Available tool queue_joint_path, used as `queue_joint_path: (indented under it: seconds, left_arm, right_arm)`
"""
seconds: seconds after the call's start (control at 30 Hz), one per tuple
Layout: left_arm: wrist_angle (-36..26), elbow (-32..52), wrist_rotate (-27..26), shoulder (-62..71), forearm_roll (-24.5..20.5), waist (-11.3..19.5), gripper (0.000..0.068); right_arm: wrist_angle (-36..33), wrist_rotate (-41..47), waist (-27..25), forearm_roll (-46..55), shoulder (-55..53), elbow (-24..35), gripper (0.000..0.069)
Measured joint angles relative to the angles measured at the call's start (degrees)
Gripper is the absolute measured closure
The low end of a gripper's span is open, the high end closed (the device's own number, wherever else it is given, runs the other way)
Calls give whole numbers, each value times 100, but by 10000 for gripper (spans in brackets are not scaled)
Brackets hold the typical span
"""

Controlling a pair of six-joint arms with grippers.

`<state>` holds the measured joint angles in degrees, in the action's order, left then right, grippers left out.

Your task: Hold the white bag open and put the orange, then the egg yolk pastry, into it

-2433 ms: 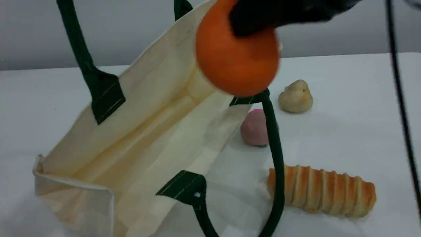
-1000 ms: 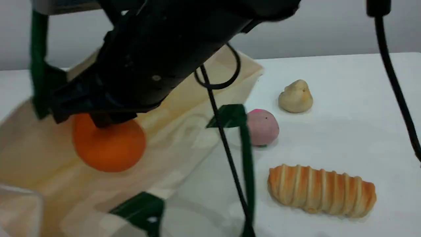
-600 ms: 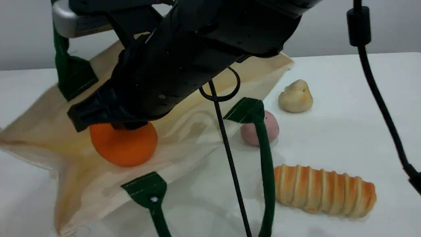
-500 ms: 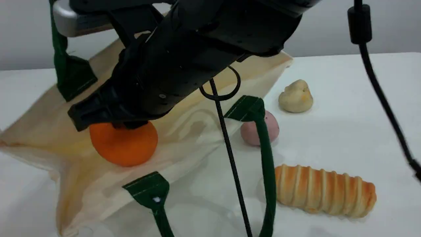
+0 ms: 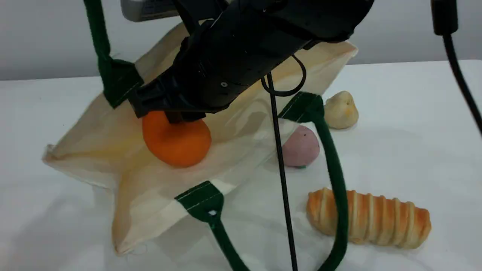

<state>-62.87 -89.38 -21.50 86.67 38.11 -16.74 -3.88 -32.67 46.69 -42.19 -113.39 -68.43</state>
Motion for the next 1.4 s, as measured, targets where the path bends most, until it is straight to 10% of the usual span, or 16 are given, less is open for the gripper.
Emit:
queue_joint_path:
  seconds: [0.2,0.57,0.97,1.4]
  left_arm:
    - [-5,0,0,0,-5,0,615]
    - [6,0,0,0,-80,0,615]
    - [158,0,297,0,-832,0,615]
    - [159,0,483,0,-1270,5,615]
  right_arm:
    - [-117,-73,0,11,0,0,580]
    - [-1179,-238,5,272,371,6,250]
    - [-2647,372,-759,999,1677,565,232]
    - [-2418,451,-2551,1181,1968,765,232]
